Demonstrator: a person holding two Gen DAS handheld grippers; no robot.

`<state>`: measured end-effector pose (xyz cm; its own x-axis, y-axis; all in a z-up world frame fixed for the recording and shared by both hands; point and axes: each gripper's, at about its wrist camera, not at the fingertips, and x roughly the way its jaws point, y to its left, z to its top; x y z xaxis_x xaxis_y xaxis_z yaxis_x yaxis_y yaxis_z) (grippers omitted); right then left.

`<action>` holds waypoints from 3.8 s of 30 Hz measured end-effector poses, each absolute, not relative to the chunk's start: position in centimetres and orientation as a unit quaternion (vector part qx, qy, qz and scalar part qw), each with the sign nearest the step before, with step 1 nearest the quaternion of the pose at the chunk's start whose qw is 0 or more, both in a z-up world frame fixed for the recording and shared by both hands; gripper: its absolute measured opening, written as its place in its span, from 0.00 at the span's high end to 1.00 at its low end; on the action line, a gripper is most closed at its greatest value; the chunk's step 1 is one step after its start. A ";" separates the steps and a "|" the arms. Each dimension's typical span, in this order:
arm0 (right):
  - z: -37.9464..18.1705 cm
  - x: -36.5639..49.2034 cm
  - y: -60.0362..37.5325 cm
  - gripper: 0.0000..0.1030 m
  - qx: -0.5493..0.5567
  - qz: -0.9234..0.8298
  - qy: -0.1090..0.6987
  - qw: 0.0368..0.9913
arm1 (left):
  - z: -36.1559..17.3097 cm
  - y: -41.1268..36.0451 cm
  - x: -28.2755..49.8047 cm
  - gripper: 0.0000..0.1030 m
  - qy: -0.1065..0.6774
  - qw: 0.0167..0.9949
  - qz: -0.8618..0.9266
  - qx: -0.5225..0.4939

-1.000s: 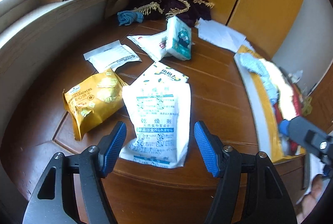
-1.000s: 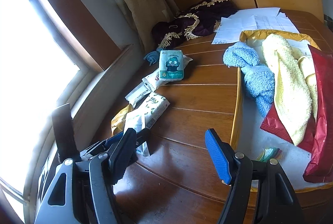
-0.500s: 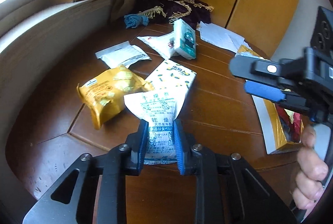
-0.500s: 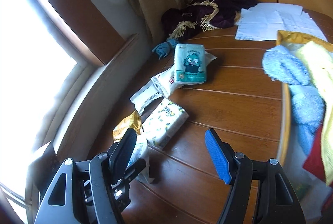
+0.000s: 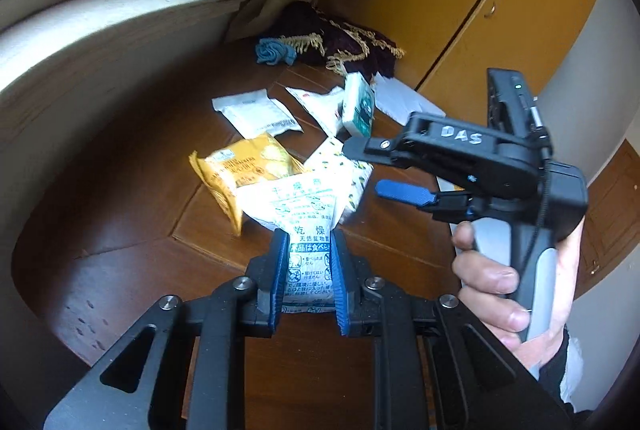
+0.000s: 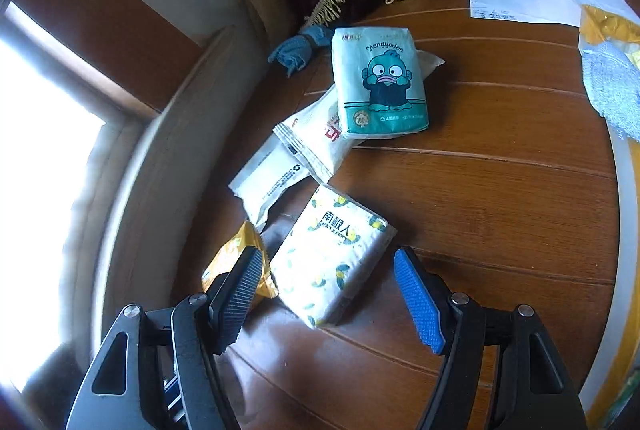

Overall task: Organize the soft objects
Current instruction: 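Grasp the white printed packet with the left tool while the right tool grasps the patterned tissue pack, then carry both packets over the white box with both tools, then lower both packets into the box and open both tools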

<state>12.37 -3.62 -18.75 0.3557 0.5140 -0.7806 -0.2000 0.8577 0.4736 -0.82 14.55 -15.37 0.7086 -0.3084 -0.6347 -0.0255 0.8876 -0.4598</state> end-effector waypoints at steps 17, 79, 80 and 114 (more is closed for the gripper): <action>-18.6 11.3 -2.7 0.51 0.072 0.139 0.498 0.853 | -14.9 15.4 -1.1 0.83 0.370 0.899 -0.065 -0.225; -11.9 2.3 -30.1 0.50 0.196 0.100 0.339 0.915 | -10.4 -5.3 6.9 0.83 0.424 0.858 -0.227 -0.180; -11.7 2.2 -30.4 0.50 0.197 0.098 0.337 0.915 | -10.3 -5.4 7.0 0.83 0.424 0.858 -0.227 -0.181; -13.7 16.5 -32.9 0.47 0.193 0.014 0.421 0.886 | -12.3 -11.7 21.0 0.81 0.465 0.843 -0.226 -0.151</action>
<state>16.51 -32.94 -13.69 0.6451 0.1873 -0.7408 0.1378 0.9251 0.3538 20.96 -11.70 -12.31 0.4658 -0.5205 -0.7156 0.2399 0.8527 -0.4640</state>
